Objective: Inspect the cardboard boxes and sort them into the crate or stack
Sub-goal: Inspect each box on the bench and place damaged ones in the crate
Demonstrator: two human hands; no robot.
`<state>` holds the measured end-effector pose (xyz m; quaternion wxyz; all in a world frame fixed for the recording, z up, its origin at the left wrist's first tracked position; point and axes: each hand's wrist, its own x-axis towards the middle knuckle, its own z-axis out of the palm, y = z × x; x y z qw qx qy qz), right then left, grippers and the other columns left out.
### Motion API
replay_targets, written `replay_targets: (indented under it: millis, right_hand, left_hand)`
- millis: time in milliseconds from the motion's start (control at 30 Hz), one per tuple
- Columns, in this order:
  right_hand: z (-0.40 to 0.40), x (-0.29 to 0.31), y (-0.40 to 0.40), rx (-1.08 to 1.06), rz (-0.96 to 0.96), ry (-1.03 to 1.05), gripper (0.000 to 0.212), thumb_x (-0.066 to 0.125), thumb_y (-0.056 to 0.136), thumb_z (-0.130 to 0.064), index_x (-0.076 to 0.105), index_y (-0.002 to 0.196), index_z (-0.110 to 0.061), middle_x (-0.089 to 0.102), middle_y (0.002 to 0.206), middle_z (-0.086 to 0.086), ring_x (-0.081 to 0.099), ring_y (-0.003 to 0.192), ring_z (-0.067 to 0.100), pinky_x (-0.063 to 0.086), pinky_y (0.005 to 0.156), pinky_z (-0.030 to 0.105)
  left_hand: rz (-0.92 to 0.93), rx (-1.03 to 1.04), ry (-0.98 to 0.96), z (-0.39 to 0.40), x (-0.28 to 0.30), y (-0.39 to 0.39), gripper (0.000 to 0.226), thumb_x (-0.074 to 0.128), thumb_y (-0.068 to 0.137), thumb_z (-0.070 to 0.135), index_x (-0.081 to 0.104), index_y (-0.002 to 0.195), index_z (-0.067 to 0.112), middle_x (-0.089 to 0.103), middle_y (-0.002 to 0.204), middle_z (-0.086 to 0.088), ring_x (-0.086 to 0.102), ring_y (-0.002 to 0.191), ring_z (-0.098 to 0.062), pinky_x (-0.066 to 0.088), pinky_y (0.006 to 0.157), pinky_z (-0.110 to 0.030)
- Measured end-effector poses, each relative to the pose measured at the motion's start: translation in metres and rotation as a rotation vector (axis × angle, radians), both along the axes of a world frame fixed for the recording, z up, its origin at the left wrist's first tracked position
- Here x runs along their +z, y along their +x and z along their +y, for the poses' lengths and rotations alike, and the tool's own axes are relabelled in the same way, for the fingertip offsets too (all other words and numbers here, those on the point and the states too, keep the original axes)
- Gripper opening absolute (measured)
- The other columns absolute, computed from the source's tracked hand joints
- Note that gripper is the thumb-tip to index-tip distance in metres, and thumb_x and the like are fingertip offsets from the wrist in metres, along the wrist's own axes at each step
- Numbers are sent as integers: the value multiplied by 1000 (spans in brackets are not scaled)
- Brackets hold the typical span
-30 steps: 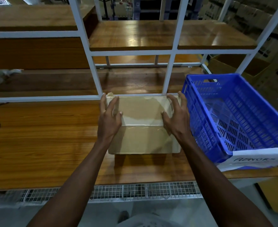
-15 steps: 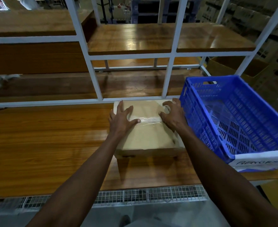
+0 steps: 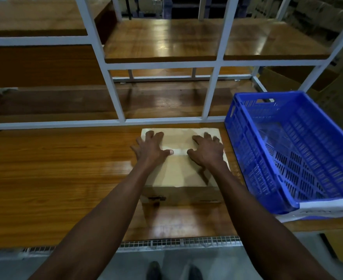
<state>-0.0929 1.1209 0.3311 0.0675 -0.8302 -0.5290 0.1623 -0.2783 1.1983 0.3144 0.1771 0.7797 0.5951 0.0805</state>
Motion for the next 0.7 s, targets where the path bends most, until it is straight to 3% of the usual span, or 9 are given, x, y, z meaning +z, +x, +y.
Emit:
replay_targets:
  millis: [133,333,500,633,700]
  right_hand:
    - [2,0,8,31,-19,-59,67,53,96,-57,37,158,-37,20,172,9,20,154,42,22,122,53]
    - [0,10,18,104,-14,-127,71,54,95,-56,31,161,-39,16,173,6,16,156,42,23,122,54]
    - [-12,16,-2,109,16,-154,67,59,98,-54,37,159,-37,24,169,8,26,151,39,29,118,51]
    - [-37,-15,-23,103,10,-48,61,36,107,-56,22,164,-38,8,175,6,4,159,42,12,126,53]
    - [-38,-19,-21,100,9,-32,60,29,108,-56,18,164,-38,6,175,6,0,159,41,8,128,52]
  left_hand:
    - [62,-136,-4,-6,4,4,68,56,92,67,37,151,40,23,167,-6,12,153,-41,10,120,-67]
    - [204,-187,-74,-15,2,10,95,40,82,90,14,161,44,1,173,-8,-3,154,-50,4,120,-67]
    - [235,-194,-102,-14,9,8,98,41,80,91,12,162,44,-1,173,-7,-3,154,-49,6,119,-67]
    - [224,-226,-127,-15,13,5,92,46,85,84,16,162,43,1,172,-10,-1,154,-49,6,120,-66]
    - [166,-258,-119,-22,18,-1,79,54,90,74,30,158,42,17,169,-11,12,153,-45,12,120,-63]
